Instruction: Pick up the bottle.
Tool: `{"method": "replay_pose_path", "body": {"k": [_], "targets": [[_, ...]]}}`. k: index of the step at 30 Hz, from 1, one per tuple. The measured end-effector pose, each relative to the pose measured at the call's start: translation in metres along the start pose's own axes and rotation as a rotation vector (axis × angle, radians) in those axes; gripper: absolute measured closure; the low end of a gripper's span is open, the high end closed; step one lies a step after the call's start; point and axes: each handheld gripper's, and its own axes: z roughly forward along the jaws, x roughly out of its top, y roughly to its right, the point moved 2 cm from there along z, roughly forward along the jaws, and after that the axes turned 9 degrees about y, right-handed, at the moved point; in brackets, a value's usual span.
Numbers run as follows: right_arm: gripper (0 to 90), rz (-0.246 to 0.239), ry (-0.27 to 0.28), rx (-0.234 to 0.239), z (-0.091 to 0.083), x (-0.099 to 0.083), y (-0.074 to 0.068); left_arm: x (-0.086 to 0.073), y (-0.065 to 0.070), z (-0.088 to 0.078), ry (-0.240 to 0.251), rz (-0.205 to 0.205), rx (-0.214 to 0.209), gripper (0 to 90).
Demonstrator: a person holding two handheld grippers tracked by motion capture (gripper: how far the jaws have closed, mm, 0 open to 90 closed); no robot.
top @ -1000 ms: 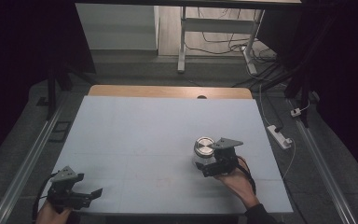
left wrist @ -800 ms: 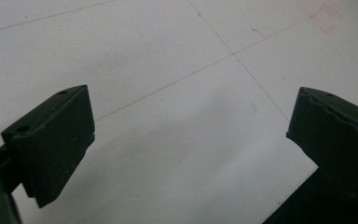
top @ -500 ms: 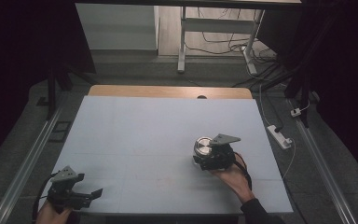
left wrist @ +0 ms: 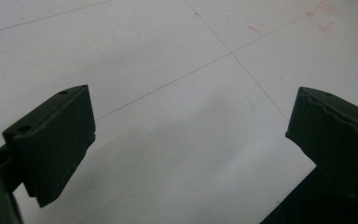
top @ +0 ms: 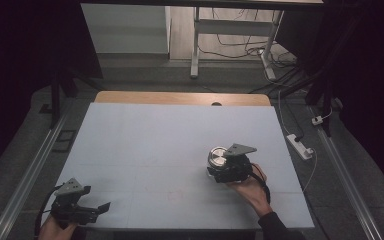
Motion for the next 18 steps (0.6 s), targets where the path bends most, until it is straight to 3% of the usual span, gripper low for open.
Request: {"method": "replay_pose_path", "body": {"k": [9,18], "targets": [[14.7,0.009,0.035,0.045,-0.008,0.011,-0.003,0.0,0.0,0.0,-0.002,-0.001,0.003,1.8],[14.7,-0.03,0.046,0.103,-0.007,0.026,-0.018,0.0,0.0,0.0,-0.002,-0.001,0.003,1.8]]}}
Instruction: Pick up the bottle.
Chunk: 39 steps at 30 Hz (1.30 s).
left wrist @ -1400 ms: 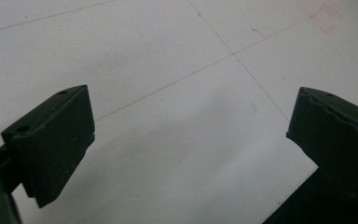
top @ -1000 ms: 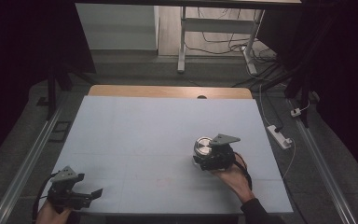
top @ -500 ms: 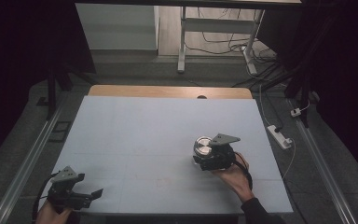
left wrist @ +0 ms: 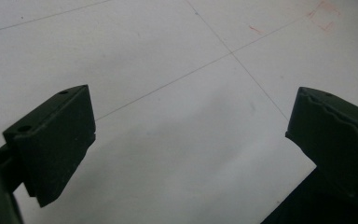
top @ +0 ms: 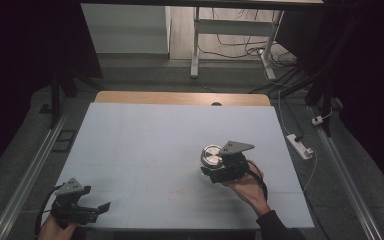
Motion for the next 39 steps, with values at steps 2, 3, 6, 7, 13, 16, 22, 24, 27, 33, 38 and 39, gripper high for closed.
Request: {"method": "replay_pose_path", "body": {"k": [2,3,6,7,13,16,22,24,27,33,38,39], "targets": [[14.7,-0.005,0.001,0.005,0.001,0.001,-0.001,0.0,0.0,0.0,0.002,0.001,0.001,1.8],[14.7,-0.007,0.002,0.02,0.002,0.003,-0.004,0.0,0.0,0.0,0.001,0.002,-0.001,1.8],[14.7,-0.025,0.003,0.034,0.005,0.006,-0.009,0.0,0.0,0.0,0.0,0.003,-0.001,1.8],[14.7,-0.029,0.004,0.04,0.005,0.008,-0.01,0.0,0.0,0.0,-0.001,0.003,-0.002,1.8],[14.7,-0.044,0.005,0.068,0.012,0.012,-0.019,0.0,0.0,0.0,-0.006,0.006,-0.001,1.8],[14.7,-0.049,0.002,0.085,0.017,0.014,-0.025,0.0,0.0,0.001,-0.006,0.007,-0.002,1.8],[14.8,-0.062,0.004,0.118,0.027,0.019,-0.038,0.0,0.001,0.001,-0.007,0.009,-0.003,1.8],[14.8,-0.067,0.005,0.124,0.029,0.02,-0.04,0.0,0.001,0.001,-0.009,0.011,-0.003,1.8],[14.8,-0.074,0.001,0.138,0.034,0.022,-0.046,0.0,0.001,0.001,-0.011,0.012,-0.004,1.8],[14.8,-0.089,-0.004,0.16,0.043,0.027,-0.055,0.0,0.001,0.002,-0.015,0.012,-0.005,1.7],[14.8,-0.101,-0.009,0.173,0.05,0.029,-0.061,0.0,0.001,0.002,-0.015,0.01,-0.006,1.7],[14.8,-0.101,-0.009,0.173,0.05,0.029,-0.061,0.0,0.001,0.002,-0.015,0.01,-0.007,1.7]]}}
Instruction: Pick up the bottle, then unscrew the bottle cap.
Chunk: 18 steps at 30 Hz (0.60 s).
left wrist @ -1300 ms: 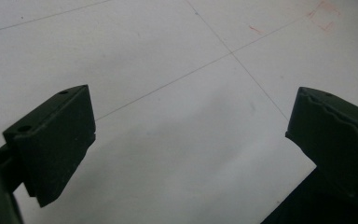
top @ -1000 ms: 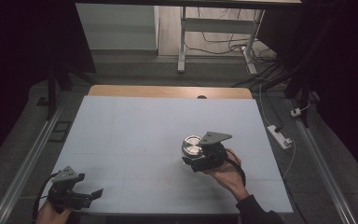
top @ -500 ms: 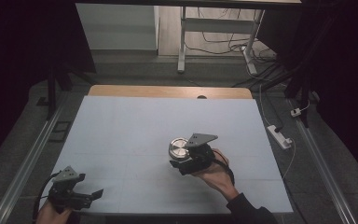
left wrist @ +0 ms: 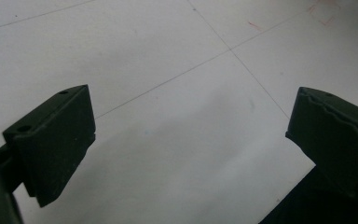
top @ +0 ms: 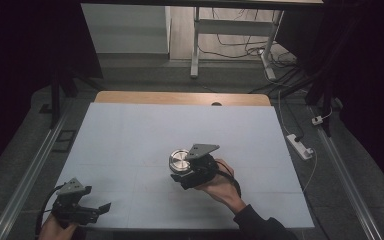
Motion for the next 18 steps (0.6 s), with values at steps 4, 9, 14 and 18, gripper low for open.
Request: {"method": "replay_pose_path", "body": {"k": [4,9,14,18], "targets": [[14.8,-0.005,0.0,0.005,0.0018,0.0005,-0.0015,0.0,-0.0004,-0.0004,0.003,-0.006,-0.005,1.5],[14.8,-0.004,0.0,0.011,0.0017,0.0001,-0.0017,0.0005,-0.0012,-0.0014,0.013,-0.015,-0.023,0.0],[14.8,-0.008,-0.002,0.011,0.0022,0.0,-0.0017,0.0037,-0.0002,-0.0009,0.048,-0.013,-0.057,0.0],[14.8,-0.012,0.0,0.012,0.0014,0.001,-0.003,0.0093,0.0029,0.001,0.063,0.016,-0.077,0.0]]}}
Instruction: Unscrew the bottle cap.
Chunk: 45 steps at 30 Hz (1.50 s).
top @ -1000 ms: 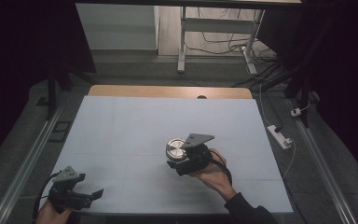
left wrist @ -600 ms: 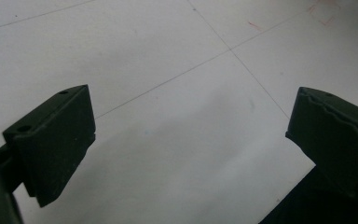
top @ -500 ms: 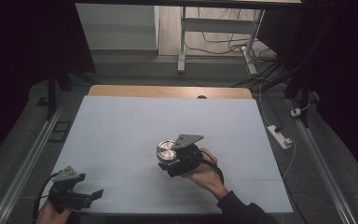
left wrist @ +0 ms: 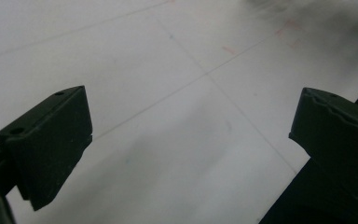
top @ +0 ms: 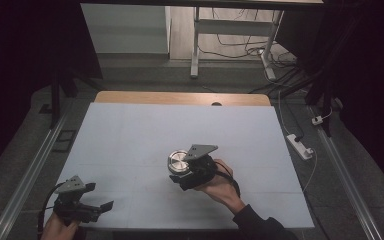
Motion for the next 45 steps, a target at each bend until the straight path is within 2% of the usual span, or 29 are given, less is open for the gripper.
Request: {"method": "replay_pose_path", "body": {"k": [7,11,17,19,24,31,37,45], "targets": [[14.8,-0.007,0.002,0.004,0.0,0.0,-0.001,0.018,0.008,0.009,0.047,0.067,-0.091,0.0],[14.8,-0.01,0.005,0.006,-0.001,0.001,-0.001,0.027,0.011,0.018,0.066,0.092,-0.135,0.0],[14.8,-0.014,0.012,0.008,-0.003,0.002,-0.003,0.042,0.017,0.03,0.091,0.126,-0.176,0.0],[14.8,-0.018,0.016,0.01,-0.003,0.002,-0.003,0.048,0.018,0.035,0.093,0.141,-0.175,0.0],[14.8,-0.022,0.016,0.012,-0.003,0.002,-0.003,0.065,0.02,0.046,0.08,0.166,-0.181,0.0],[14.8,-0.03,0.02,0.013,-0.005,0.002,-0.003,0.084,0.025,0.059,0.072,0.214,-0.228,0.1],[14.9,-0.044,0.02,0.024,-0.007,0.003,-0.002,0.101,0.031,0.07,0.07,0.263,-0.246,0.0],[14.8,-0.057,0.023,0.041,-0.008,0.003,-0.003,0.125,0.035,0.08,0.085,0.32,-0.337,0.0]]}}
